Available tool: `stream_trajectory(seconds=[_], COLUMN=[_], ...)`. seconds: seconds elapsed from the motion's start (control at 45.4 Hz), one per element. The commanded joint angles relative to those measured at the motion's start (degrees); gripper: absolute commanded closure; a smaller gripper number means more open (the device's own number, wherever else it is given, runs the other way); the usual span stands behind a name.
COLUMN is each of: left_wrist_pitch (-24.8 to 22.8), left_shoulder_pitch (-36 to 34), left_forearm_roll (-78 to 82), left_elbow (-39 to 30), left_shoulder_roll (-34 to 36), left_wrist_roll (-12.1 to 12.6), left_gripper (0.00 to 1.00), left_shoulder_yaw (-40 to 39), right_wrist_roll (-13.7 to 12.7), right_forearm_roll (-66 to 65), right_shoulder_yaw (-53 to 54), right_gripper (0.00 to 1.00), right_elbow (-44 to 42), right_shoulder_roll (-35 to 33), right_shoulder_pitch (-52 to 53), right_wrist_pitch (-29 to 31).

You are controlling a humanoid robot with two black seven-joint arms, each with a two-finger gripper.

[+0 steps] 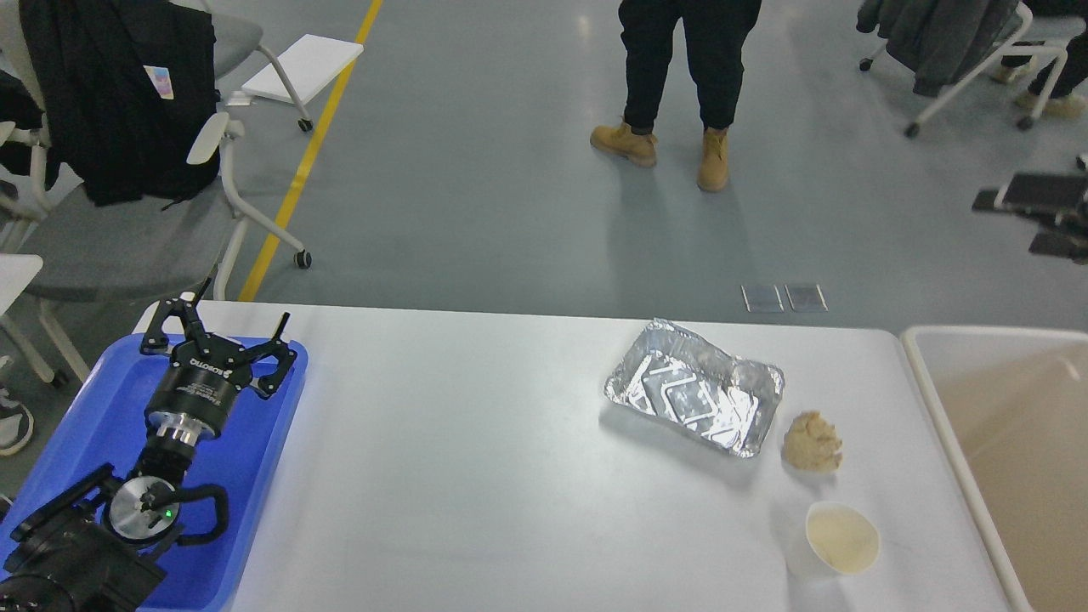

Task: Tidy desktop
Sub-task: 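Lower the right gripper toward the white paper cup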

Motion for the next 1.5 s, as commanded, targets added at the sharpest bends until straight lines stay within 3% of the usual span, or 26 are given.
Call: stream_trajectory(seconds=[0.0,0.11,0.286,0.594,0.859,1.277,1.475], left_wrist_pitch=[0.0,0.0,0.0,0.0,0.0,0.0,0.0], left_shoulder_pitch=[0.1,0.1,0.1,0.1,0.1,0.1,0.1], left_forearm_roll=[0.0,0.0,0.0,0.0,0.0,0.0,0.0], left_elbow=[0.1,0.1,0.1,0.1,0.1,0.1,0.1], left_shoulder_roll=[0.0,0.0,0.0,0.1,0.1,0.1,0.1], left_wrist_roll=[0.0,0.0,0.0,0.0,0.0,0.0,0.0], left_gripper=[0.01,0.01,0.01,0.01,0.01,0.01,0.01], left_shoulder_yaw=[0.0,0.0,0.0,0.0,0.0,0.0,0.0], right_wrist_roll=[-0.4,-0.3,-0.3,-0.5,-0.6,-0.6,-0.3], right_forearm_roll=[-3.7,-3.3,-2.9,7.4,18.7,18.7,14.5], right_shoulder_yaw=[-22.6,-26.4,-26.5,-35.4,-42.4,-43.3,-41.7], right_gripper=[0.00,0.00,0.00,0.00,0.00,0.00,0.00], right_elbow=[-0.3,0.6,6.1,14.3,21.6,22.6,21.4], right_shoulder_roll=[20.2,26.5,30.1,32.2,32.5,33.1,33.0], right_shoulder_pitch=[14.7,16.2,20.5,25.7,26.1,12.1,5.1], right_wrist_pitch=[2.8,8.2,20.8,25.2,23.3,4.6,0.7])
